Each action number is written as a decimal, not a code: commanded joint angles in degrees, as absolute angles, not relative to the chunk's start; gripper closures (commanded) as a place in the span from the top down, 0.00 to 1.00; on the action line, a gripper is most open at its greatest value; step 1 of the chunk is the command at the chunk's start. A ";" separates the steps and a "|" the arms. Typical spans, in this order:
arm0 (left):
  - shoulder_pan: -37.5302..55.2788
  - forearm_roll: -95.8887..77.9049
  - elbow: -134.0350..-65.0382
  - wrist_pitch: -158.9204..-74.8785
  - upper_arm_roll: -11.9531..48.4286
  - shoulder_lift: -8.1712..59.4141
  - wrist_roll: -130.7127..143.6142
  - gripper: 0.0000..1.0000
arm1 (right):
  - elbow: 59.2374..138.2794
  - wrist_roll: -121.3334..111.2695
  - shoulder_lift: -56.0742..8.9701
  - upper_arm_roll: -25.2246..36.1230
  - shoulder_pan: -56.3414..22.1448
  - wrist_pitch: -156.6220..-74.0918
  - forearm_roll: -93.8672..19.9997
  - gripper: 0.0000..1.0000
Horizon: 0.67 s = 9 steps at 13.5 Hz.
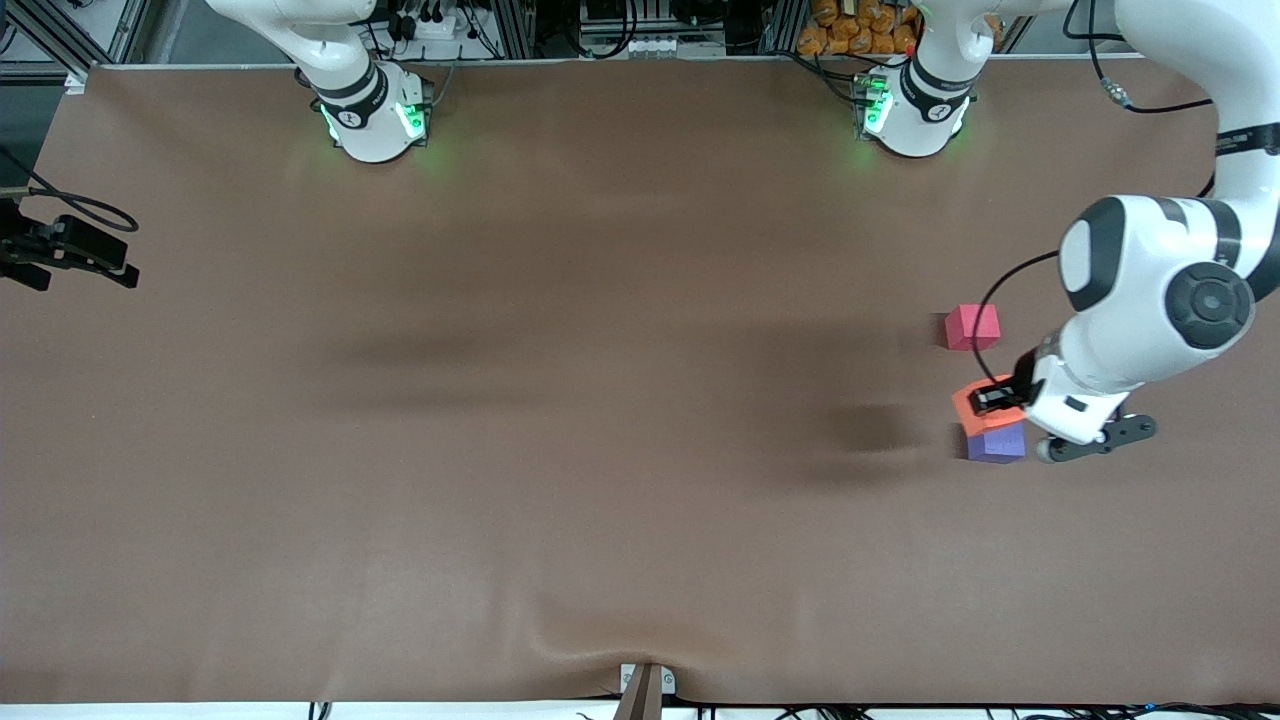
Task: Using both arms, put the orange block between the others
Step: 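Carry the orange cube into the gap between pink and purple cubes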
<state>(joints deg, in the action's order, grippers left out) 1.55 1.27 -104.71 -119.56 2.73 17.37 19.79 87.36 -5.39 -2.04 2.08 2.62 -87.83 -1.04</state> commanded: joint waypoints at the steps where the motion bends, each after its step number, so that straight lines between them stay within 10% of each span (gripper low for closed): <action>1: 1.05 2.55 -117.29 -127.41 3.69 10.92 19.86 0.26 | 87.19 -6.15 -1.76 2.29 3.60 -87.19 -1.49 1.00; 9: -9.22 2.55 -123.05 -128.85 3.95 9.75 -4.12 0.28 | 87.19 -5.45 -1.76 2.02 3.69 -87.10 -2.02 1.00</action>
